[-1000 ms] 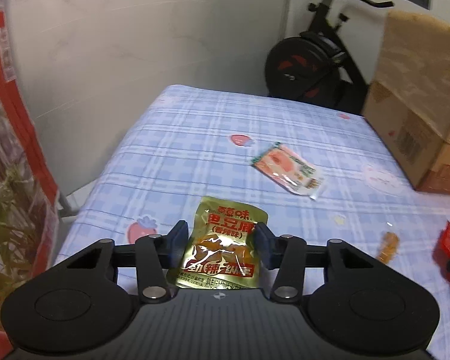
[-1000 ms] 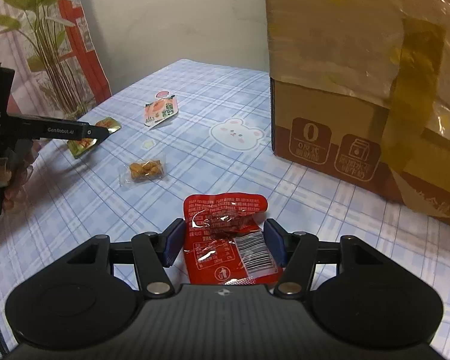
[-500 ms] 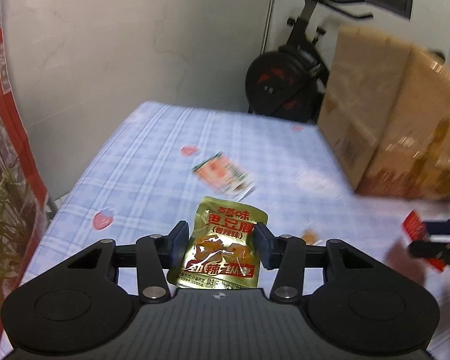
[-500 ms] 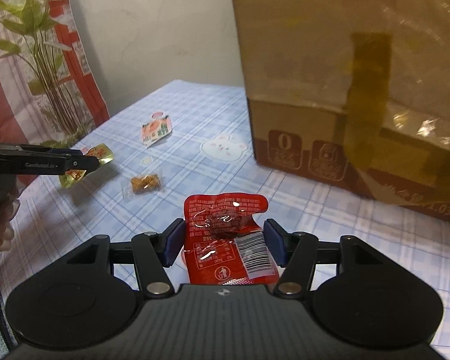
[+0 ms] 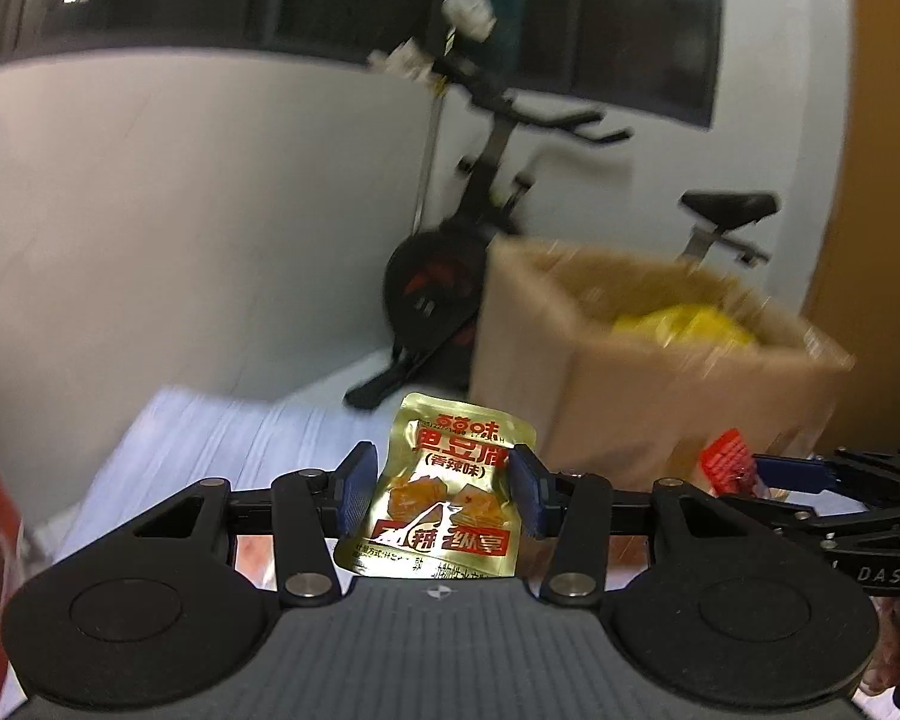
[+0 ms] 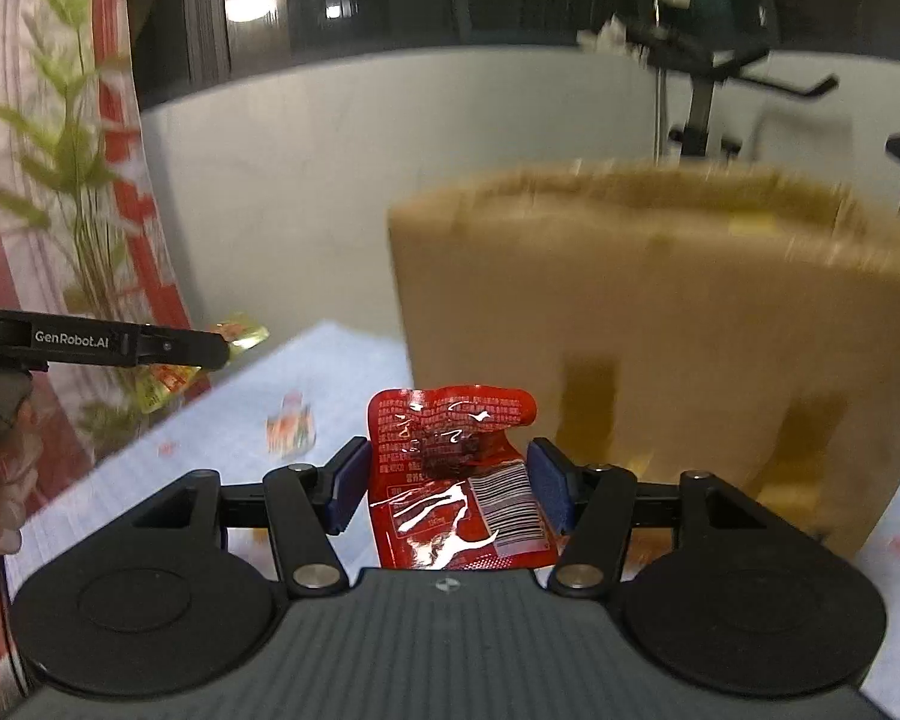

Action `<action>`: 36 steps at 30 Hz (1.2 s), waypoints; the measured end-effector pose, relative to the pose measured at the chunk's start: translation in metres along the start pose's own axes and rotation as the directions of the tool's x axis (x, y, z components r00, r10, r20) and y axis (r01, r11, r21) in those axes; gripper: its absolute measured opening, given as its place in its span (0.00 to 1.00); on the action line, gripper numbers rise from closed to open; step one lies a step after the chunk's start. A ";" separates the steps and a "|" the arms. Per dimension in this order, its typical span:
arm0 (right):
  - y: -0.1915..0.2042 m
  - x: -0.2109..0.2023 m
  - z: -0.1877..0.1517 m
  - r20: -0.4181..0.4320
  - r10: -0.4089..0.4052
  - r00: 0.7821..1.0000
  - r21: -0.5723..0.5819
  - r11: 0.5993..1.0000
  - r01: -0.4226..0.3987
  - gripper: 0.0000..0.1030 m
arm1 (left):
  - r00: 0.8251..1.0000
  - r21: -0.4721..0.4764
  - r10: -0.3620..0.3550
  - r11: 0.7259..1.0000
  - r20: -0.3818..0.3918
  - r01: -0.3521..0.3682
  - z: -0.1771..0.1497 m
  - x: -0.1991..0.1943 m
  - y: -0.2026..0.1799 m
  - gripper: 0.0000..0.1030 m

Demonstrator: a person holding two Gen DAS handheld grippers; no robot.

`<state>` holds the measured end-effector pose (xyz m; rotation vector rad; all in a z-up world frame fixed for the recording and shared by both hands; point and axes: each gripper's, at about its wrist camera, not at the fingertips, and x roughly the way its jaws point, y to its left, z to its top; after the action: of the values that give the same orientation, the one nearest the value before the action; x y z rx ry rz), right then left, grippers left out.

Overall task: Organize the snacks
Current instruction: 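Carry the gold pouch and red packet over the box with both tools, then open both tools to drop the gold pouch and red packet into the box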

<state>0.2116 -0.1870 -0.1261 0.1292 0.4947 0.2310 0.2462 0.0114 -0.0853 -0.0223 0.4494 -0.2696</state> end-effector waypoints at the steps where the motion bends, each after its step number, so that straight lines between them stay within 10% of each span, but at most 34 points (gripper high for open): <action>1: -0.003 -0.004 0.007 0.020 -0.003 1.000 -0.003 1.000 0.003 0.58 | 1.000 0.004 -0.014 1.000 0.020 0.014 0.009 -0.001 -0.007 0.49; 13: -0.060 -0.021 0.074 0.175 -0.093 0.980 -0.029 0.995 0.099 0.58 | 0.988 0.031 -0.137 0.990 0.073 0.135 0.080 0.053 -0.084 0.39; 24: -0.118 0.007 0.077 0.126 -0.146 0.981 0.008 0.989 0.146 0.58 | 0.995 0.029 -0.103 0.994 -0.003 0.103 0.087 0.099 -0.077 0.38; 31: -0.120 0.012 0.074 0.124 -0.128 0.984 0.023 0.992 0.126 0.58 | 0.995 0.030 -0.101 0.994 -0.006 0.101 0.083 0.069 -0.063 0.68; 36: -0.117 0.014 0.072 0.119 -0.121 0.986 0.028 0.993 0.118 0.58 | 0.992 0.014 -0.081 0.996 -0.092 0.083 0.065 0.074 -0.060 0.68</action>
<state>0.2802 -0.3018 -0.0905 0.1328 0.3830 0.1000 0.3230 -0.0679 -0.0535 -0.0111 0.5379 -0.3563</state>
